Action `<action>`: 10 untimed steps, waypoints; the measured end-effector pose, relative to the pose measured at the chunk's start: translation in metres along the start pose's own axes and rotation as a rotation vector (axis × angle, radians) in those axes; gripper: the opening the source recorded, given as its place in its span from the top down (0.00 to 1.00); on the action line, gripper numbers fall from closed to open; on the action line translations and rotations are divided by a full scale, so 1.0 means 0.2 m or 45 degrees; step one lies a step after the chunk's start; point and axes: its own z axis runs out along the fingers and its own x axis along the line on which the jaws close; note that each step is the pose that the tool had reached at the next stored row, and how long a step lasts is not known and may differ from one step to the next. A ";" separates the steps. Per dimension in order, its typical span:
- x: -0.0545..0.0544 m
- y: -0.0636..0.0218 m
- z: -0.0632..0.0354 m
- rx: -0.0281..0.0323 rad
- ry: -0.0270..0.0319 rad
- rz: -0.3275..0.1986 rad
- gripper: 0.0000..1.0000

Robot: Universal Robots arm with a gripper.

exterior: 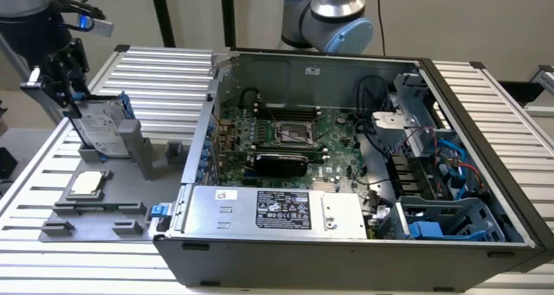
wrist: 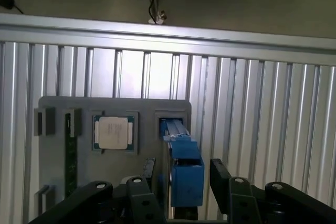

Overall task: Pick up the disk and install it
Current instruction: 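Pick up the disk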

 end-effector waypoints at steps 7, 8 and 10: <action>0.00 0.000 0.031 0.0052 -0.0014 -0.002 0.00; 0.00 0.000 0.032 0.0059 -0.0016 -0.002 0.00; 0.00 0.001 0.035 0.0082 -0.0021 -0.002 0.00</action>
